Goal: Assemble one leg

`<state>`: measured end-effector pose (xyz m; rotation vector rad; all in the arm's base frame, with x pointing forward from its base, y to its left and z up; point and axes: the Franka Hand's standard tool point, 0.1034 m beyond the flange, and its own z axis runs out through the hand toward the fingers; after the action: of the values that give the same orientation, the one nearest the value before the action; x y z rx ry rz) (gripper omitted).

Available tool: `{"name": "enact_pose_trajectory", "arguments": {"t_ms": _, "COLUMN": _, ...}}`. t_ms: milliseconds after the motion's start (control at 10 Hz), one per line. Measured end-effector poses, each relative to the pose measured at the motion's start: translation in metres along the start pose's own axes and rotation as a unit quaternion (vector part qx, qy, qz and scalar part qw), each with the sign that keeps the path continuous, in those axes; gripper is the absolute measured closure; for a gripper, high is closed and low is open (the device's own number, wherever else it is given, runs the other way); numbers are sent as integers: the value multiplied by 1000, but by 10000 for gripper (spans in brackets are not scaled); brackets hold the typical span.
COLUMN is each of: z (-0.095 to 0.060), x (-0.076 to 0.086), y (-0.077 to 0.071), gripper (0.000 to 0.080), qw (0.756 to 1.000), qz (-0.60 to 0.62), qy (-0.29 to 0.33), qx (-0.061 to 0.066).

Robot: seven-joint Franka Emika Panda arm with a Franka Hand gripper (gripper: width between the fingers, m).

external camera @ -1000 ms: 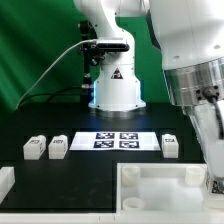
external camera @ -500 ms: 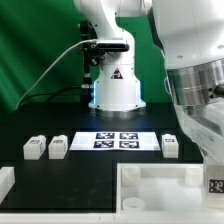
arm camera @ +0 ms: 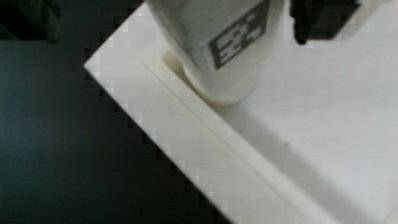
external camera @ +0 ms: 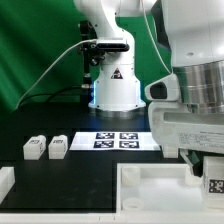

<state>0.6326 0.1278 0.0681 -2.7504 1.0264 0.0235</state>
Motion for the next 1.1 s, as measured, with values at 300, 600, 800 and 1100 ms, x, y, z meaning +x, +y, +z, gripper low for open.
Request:
{"name": "enact_pose_trajectory", "arguments": {"t_ms": 300, "z": -9, "x": 12, "y": 0, "gripper": 151, "qw": 970, "qz": -238, "qy": 18, "qx": -35}}
{"name": "enact_pose_trajectory", "arguments": {"t_ms": 600, "z": -7, "x": 12, "y": 0, "gripper": 274, "qw": 973, "qz": -230, "qy": 19, "qx": -33}}
{"name": "enact_pose_trajectory", "arguments": {"t_ms": 800, "z": -7, "x": 13, "y": 3, "gripper": 493, "qw": 990, "qz": -135, "qy": 22, "qx": -32}}
{"name": "enact_pose_trajectory", "arguments": {"t_ms": 1100, "z": -7, "x": 16, "y": 8, "gripper": 495, "qw": 997, "qz": 76, "qy": 21, "qx": -21}}
